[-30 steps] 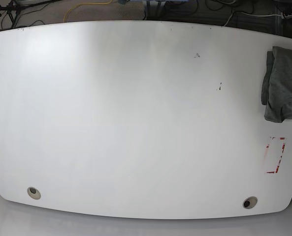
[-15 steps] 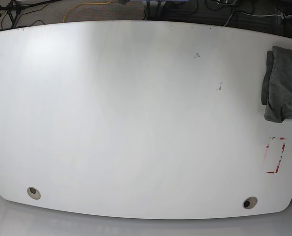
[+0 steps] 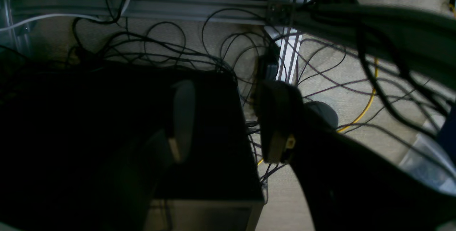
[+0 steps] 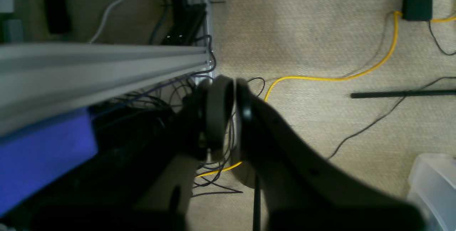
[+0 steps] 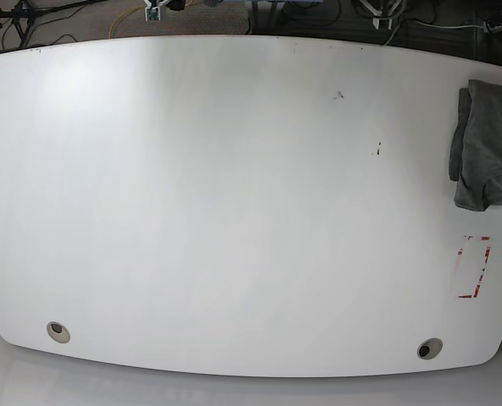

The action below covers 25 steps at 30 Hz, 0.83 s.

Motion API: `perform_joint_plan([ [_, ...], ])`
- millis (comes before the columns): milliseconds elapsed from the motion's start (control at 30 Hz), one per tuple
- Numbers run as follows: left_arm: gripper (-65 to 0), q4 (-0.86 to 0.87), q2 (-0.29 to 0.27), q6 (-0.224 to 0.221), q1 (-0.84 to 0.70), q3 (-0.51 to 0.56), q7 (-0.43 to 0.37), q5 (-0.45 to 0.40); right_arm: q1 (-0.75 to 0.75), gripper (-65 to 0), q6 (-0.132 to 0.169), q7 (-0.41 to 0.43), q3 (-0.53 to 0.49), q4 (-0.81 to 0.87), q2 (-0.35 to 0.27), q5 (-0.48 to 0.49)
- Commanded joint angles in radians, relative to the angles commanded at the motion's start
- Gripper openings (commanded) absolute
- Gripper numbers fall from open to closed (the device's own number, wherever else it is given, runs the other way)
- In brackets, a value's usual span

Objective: Fold the T-shirt properly

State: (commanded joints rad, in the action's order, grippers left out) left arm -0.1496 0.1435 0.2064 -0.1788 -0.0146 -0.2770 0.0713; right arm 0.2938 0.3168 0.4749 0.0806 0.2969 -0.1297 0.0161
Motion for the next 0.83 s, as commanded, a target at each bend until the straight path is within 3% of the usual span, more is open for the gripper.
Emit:
perform_joint_plan([
  [200,-38.1,0.063,0.000,0.000,0.051,0.000,0.055,0.000,-0.060,-59.5,-0.002,-0.005,0.000,-0.077,0.000,-0.040],
  [433,-37.9,0.063,-0.002,0.000,0.054,0.000,0.091,0.000,-0.078,-59.5,-0.003,-0.080,0.005,-0.092,0.008,-0.121],
  [633,-33.3,0.063,-0.011,-0.003,0.055,0.000,0.094,0.000,-0.086,-59.5,-0.003,-0.084,0.003,-0.092,0.009,-0.132],
  [833,-32.9,0.063,-0.015,-0.058,0.055,0.000,0.094,-0.023,-0.086,-59.5,-0.003,-0.084,0.002,-0.092,0.009,-0.132],
])
